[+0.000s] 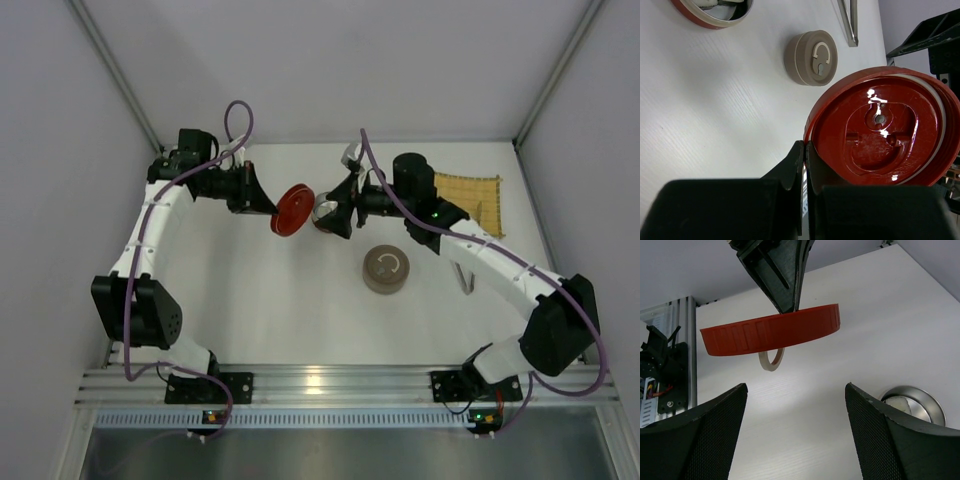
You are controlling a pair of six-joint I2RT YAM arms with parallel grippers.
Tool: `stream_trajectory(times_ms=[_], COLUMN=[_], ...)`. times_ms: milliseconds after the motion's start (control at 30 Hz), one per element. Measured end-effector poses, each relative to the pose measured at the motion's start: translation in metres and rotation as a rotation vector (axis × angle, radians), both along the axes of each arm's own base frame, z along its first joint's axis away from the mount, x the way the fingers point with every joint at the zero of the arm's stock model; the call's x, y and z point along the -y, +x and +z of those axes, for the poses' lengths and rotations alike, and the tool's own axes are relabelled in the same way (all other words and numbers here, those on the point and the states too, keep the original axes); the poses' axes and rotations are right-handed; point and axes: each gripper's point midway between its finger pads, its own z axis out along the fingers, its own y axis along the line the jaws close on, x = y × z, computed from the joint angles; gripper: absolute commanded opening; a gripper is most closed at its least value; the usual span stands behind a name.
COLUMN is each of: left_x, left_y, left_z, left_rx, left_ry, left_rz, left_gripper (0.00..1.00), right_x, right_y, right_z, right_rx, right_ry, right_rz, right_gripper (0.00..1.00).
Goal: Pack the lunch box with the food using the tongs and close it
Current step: Pick up the box lid from the center of the board.
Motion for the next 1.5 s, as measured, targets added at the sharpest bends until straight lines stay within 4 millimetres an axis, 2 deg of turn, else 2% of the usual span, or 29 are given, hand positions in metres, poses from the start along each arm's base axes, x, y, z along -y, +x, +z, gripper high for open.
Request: stream_trajectory(times_ms=[167,433,800,933,1233,1500], left_x=[0.002,0.003,0.010,0.014,0.020,0.021], left_y=[-0.002,-0.002,-0.004,-0.005,-0.006,-0.005], left_z=[0.000,0.000,-0.001,-0.003,-0.001,0.001], left_rx=[-0.014,-0.021,-0.060,-0.095,-0.138,-0.130], left_ry=[-0.014,-0.027,-0.099,-0.151,-0.219,-0.229], left_rz=[-0.003,-0.003,-0.012,-0.010,-0.015,-0.019], left_gripper=[0.00,0.00,0.00,0.00,0.00,0.00], right_x=[-0.010,-0.024,-0.037,-0.038,-0.040,-0.046], right_y=[-0.001,0.005,0.010,0.007,0.002,-0.006], right_z=[-0.011,0.000,-0.004,-0.002,0.002,0.008], right_rx=[-0.023,-0.011,-0.029,-0.046,-0.054,-0.022], right_ry=[-0.016,-0.002,-0.005,0.004,0.015,0.015], right_rz=[0.017,0.030,0.045,0.054,0.087,0.127], right_gripper=[0.73,0.67,0.39,0.34,0.33,0.16])
